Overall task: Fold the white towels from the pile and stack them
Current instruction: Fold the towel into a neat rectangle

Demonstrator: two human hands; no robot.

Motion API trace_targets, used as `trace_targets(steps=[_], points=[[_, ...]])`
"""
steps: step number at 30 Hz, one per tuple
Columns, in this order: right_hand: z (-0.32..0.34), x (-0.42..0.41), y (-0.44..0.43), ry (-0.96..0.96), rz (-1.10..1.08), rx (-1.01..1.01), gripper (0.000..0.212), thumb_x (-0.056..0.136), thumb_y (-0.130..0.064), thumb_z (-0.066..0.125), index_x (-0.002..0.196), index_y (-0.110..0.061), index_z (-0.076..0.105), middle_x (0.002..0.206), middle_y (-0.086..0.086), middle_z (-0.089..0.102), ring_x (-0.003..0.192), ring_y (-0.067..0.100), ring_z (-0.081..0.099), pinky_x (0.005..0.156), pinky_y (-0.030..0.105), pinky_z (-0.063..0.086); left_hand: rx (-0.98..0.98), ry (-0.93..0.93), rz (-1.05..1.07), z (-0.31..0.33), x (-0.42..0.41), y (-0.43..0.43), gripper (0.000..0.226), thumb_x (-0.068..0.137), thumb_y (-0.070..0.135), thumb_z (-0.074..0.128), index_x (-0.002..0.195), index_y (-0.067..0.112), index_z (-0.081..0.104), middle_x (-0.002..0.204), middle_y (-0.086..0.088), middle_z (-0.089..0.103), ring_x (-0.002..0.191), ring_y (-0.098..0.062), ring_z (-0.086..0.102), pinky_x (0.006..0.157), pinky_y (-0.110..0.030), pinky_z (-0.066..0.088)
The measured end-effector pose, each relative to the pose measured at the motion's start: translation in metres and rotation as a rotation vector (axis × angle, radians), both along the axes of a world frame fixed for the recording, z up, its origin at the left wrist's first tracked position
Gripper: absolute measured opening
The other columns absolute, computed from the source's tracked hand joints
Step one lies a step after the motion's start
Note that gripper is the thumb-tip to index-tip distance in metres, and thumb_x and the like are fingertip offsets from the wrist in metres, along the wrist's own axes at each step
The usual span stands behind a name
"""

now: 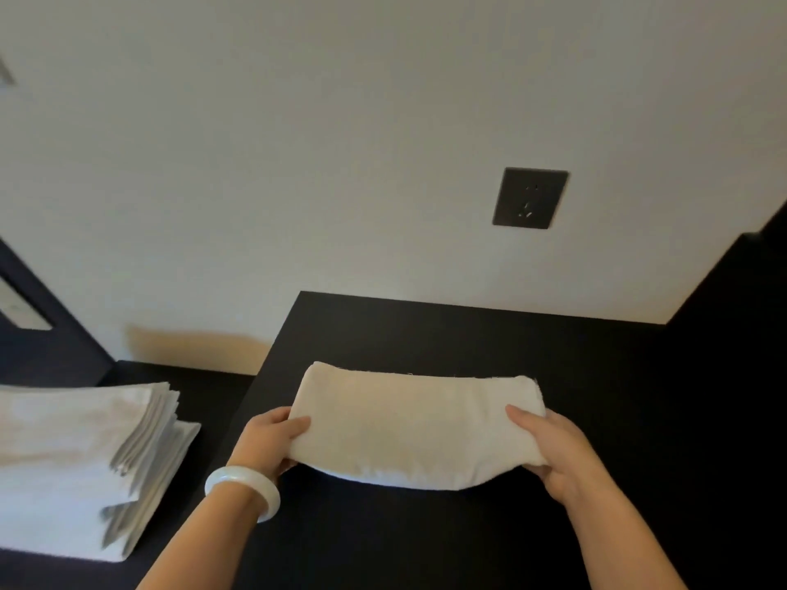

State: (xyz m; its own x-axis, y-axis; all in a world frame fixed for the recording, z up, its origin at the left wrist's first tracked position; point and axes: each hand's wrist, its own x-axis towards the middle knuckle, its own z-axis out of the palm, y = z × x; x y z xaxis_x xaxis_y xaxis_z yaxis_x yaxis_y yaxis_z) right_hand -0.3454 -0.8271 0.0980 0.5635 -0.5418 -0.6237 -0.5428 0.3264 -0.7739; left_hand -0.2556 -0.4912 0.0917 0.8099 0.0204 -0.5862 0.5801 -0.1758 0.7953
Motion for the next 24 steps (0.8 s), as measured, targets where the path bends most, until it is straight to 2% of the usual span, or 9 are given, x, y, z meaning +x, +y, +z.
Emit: trace_targets(steps=[4,7,11,14,17,20,22,24], points=[[0.012,0.009,0.047,-0.137,0.135,0.032,0.018,0.085,-0.021,0.073,0.091,-0.035,0.062,0.096,0.002,0.072,0.092,0.025,0.069,0.066,0.039,0.055,-0.121,-0.052,0.132,0.007,-0.018,0.041,0.015,0.092,0.019,0.063,0.106,0.025,0.067,0.102,-0.008,0.072,0.093,-0.03,0.07,0.068,-0.04,0.059],[0.025,0.015,0.09,-0.213,0.254,0.026,0.018,0.087,-0.021,0.072,0.095,-0.035,0.065,0.094,-0.001,0.076,0.093,0.023,0.07,0.072,0.039,0.055,-0.181,-0.103,0.239,0.016,-0.029,0.078,0.016,0.091,0.018,0.064,0.106,0.025,0.067,0.1,-0.006,0.072,0.092,-0.029,0.07,0.063,-0.039,0.057],[0.037,0.026,0.163,-0.241,0.414,0.02,0.022,0.089,-0.02,0.07,0.108,-0.029,0.064,0.108,0.002,0.072,0.102,0.025,0.067,0.092,0.047,0.052,-0.24,-0.139,0.346,0.024,-0.048,0.145,0.017,0.093,0.015,0.063,0.109,0.015,0.07,0.096,-0.01,0.075,0.089,-0.03,0.071,0.069,-0.038,0.058],[0.039,0.036,0.232,-0.253,0.513,0.047,0.027,0.09,-0.019,0.069,0.116,-0.024,0.064,0.109,0.004,0.072,0.103,0.026,0.067,0.096,0.048,0.051,-0.25,-0.157,0.428,0.022,-0.067,0.209,0.014,0.094,0.014,0.062,0.104,0.013,0.071,0.091,-0.01,0.076,0.086,-0.03,0.071,0.067,-0.036,0.058],[0.035,0.047,0.31,-0.249,0.581,0.094,0.038,0.09,-0.017,0.068,0.127,-0.018,0.06,0.114,0.008,0.07,0.107,0.029,0.065,0.101,0.051,0.048,-0.241,-0.178,0.49,0.018,-0.081,0.283,0.013,0.094,0.015,0.063,0.102,0.014,0.073,0.095,-0.012,0.075,0.091,-0.032,0.071,0.078,-0.042,0.059],[0.028,0.057,0.387,-0.273,0.641,0.121,0.034,0.089,-0.018,0.069,0.122,-0.017,0.063,0.107,0.01,0.074,0.1,0.03,0.07,0.093,0.048,0.053,-0.227,-0.195,0.51,0.012,-0.085,0.359,0.013,0.094,0.013,0.063,0.102,0.014,0.073,0.095,-0.011,0.076,0.086,-0.028,0.073,0.068,-0.034,0.058],[0.024,0.064,0.434,-0.302,0.653,0.13,0.026,0.088,-0.018,0.069,0.114,-0.02,0.066,0.102,0.008,0.076,0.094,0.027,0.072,0.082,0.042,0.055,-0.206,-0.202,0.504,0.008,-0.08,0.403,0.013,0.093,0.012,0.063,0.101,0.015,0.073,0.096,-0.01,0.076,0.088,-0.028,0.072,0.07,-0.033,0.057],[0.021,0.072,0.471,-0.332,0.635,0.146,0.025,0.089,-0.019,0.069,0.113,-0.023,0.067,0.103,0.007,0.075,0.095,0.026,0.072,0.079,0.04,0.056,-0.173,-0.215,0.487,0.005,-0.069,0.442,0.013,0.093,0.011,0.064,0.101,0.016,0.073,0.096,-0.01,0.076,0.09,-0.029,0.071,0.073,-0.034,0.057]])
